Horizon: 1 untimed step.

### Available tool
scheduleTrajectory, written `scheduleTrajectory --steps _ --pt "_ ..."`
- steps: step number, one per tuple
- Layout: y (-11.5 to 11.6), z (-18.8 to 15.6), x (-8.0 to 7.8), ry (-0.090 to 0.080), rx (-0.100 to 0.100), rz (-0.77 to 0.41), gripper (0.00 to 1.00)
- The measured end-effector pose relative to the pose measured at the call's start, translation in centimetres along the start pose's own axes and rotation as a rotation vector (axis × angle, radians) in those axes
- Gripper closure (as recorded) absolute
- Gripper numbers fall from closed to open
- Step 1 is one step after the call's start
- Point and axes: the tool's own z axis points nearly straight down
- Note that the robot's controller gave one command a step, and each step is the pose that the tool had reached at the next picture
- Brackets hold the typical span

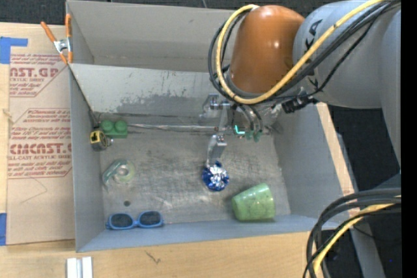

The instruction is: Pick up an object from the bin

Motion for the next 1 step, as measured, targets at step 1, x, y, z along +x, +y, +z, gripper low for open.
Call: scheduleTrajectory --steps 1 --pt "-8.78 9.06 7.82 0.003 0.002 -0.169 0.0"
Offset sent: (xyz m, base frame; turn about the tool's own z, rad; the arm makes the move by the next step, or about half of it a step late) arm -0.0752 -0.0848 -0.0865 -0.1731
